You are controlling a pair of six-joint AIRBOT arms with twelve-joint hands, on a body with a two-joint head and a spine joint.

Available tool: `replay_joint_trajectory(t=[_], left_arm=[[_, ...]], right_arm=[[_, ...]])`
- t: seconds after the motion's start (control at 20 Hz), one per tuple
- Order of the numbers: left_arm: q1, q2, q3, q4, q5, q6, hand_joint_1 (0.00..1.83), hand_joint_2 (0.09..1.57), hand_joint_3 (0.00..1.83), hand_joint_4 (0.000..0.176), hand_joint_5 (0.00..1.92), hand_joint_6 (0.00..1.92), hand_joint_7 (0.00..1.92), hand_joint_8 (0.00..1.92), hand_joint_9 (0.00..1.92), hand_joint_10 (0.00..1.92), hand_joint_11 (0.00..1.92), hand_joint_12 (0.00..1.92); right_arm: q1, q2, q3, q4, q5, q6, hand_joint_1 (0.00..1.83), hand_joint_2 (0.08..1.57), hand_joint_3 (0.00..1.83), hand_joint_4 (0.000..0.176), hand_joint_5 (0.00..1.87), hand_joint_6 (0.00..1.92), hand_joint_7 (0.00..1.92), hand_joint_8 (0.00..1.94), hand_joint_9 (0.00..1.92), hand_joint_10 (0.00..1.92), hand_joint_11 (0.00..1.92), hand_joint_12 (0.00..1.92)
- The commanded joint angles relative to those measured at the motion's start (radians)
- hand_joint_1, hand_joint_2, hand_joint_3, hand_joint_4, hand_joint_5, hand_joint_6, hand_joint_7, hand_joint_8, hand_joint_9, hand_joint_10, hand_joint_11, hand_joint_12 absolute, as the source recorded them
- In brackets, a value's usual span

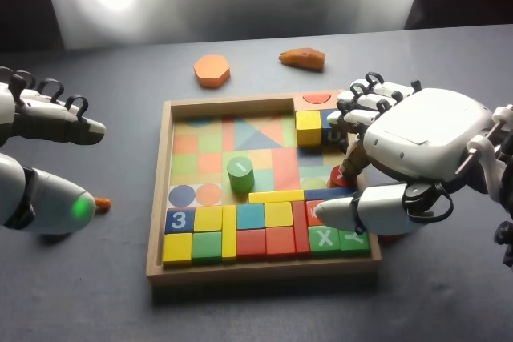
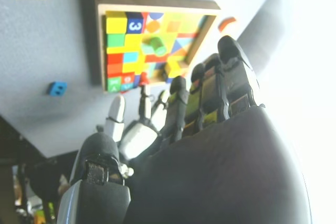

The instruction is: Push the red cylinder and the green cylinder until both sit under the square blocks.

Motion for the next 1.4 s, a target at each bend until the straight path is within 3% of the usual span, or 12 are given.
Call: replay_joint_trajectory(t=[0.0, 0.3, 0.55, 0.65, 1.05, 1.35], left_arm=[[-0.016, 0.007, 0.004, 0.016, -0.073, -0.002, 0.00, 1.23, 0.00, 0.052, 0.09, 0.00, 0.02, 0.00, 0.04, 0.01, 0.00, 0.37], [-0.015, 0.007, 0.005, 0.016, -0.073, -0.002, 0.00, 1.24, 0.00, 0.060, 0.08, 0.00, 0.03, 0.00, 0.05, 0.00, 0.00, 0.39], [-0.015, 0.007, 0.005, 0.016, -0.073, -0.002, 0.00, 1.24, 0.00, 0.056, 0.08, 0.00, 0.03, 0.00, 0.05, 0.00, 0.00, 0.39], [-0.015, 0.007, 0.005, 0.016, -0.073, -0.002, 0.00, 1.23, 0.00, 0.060, 0.08, 0.01, 0.05, 0.01, 0.07, 0.01, 0.00, 0.48], [-0.015, 0.008, 0.005, 0.021, -0.073, -0.002, 0.00, 1.24, 0.00, 0.061, 0.08, 0.00, 0.03, 0.00, 0.06, 0.00, 0.00, 0.46], [-0.014, 0.008, 0.005, 0.024, -0.073, -0.003, 0.00, 1.25, 0.00, 0.061, 0.09, 0.01, 0.04, 0.00, 0.06, 0.00, 0.00, 0.44]], right_arm=[[0.013, 0.014, -0.006, -0.025, 0.055, 0.005, 0.00, 1.12, 0.00, 0.000, 0.88, 0.00, 0.20, 0.00, 0.03, 0.00, 0.00, 0.00], [0.028, 0.019, -0.009, -0.025, 0.055, 0.007, 0.00, 1.12, 0.00, 0.000, 0.89, 0.01, 0.19, 0.00, 0.04, 0.00, 0.00, 0.00], [0.100, 0.009, -0.007, -0.025, 0.052, 0.024, 0.00, 1.12, 0.00, 0.000, 0.89, 0.00, 0.21, 0.01, 0.05, 0.01, 0.00, 0.00], [0.128, -0.019, 0.003, -0.025, 0.046, 0.023, 0.00, 1.12, 0.00, 0.000, 0.90, 0.01, 0.23, 0.01, 0.06, 0.01, 0.00, 0.00], [0.138, -0.239, 0.137, 0.003, 0.057, 0.007, 0.00, 1.12, 0.00, 0.000, 0.89, 0.00, 0.20, 0.00, 0.04, 0.00, 0.00, 0.00], [0.142, -0.293, 0.177, 0.004, 0.073, 0.050, 0.00, 1.12, 0.00, 0.000, 0.89, 0.00, 0.21, 0.00, 0.04, 0.00, 0.00, 0.00]])
